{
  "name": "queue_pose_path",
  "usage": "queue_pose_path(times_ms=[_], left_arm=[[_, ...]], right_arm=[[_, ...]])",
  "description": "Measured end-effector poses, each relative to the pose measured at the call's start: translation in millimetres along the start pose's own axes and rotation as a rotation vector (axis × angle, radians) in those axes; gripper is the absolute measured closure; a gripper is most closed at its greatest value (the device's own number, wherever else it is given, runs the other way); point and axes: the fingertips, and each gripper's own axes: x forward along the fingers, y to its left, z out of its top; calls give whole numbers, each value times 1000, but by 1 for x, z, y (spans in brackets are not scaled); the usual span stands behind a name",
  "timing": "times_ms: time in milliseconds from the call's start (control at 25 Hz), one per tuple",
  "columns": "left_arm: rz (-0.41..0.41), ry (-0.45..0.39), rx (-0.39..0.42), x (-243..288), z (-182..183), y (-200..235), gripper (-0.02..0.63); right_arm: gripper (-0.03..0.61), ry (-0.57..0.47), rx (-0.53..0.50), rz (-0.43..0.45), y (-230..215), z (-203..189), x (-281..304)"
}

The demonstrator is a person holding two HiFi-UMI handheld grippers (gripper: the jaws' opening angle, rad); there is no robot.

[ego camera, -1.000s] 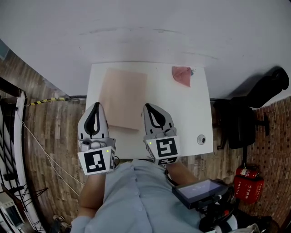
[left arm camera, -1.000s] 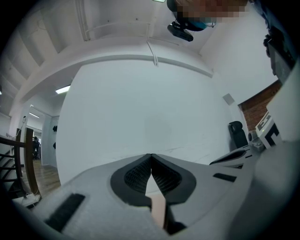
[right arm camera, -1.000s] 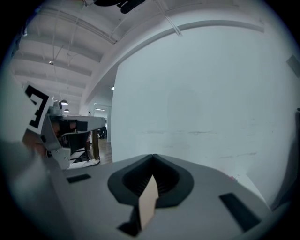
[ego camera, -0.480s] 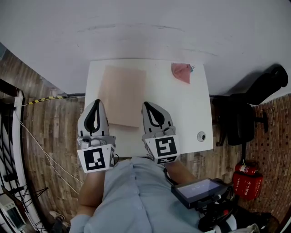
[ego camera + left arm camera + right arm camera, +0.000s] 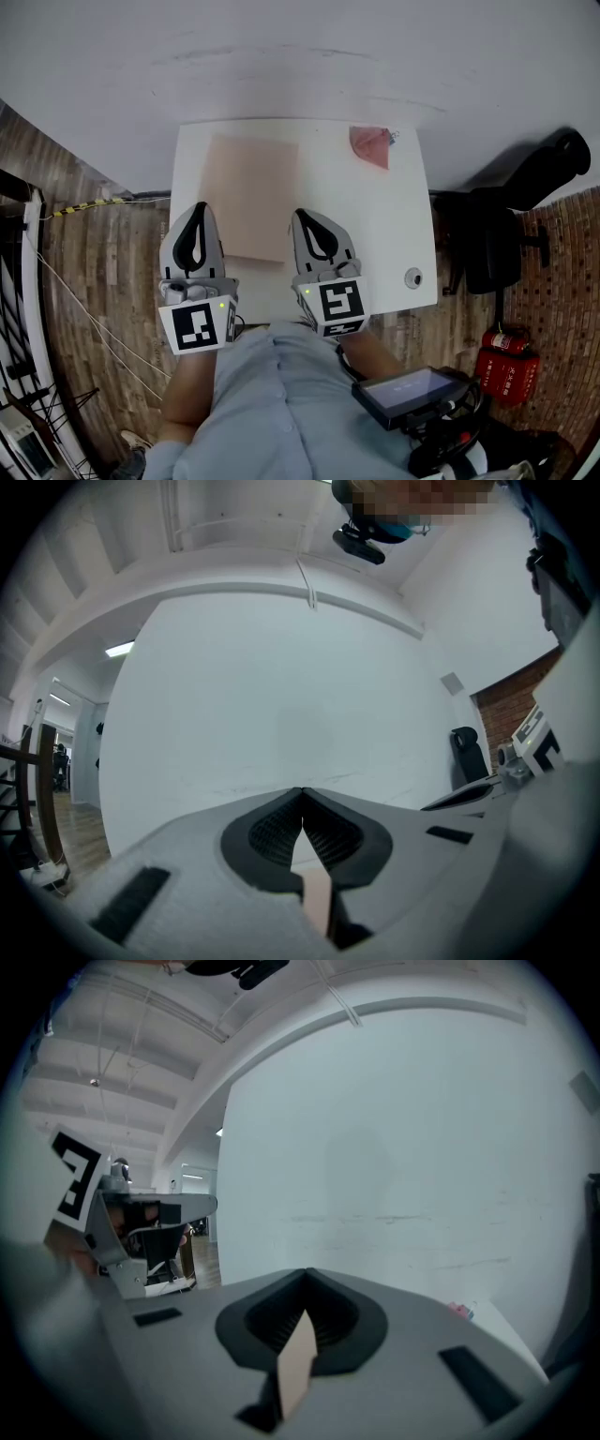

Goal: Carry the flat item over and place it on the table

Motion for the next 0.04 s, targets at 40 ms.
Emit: queue_pose_path(times_ms=[40], left_arm=[[-1, 1, -1, 1, 0, 1, 604]], right_arm=[[575, 0, 1, -1, 0, 1, 1]])
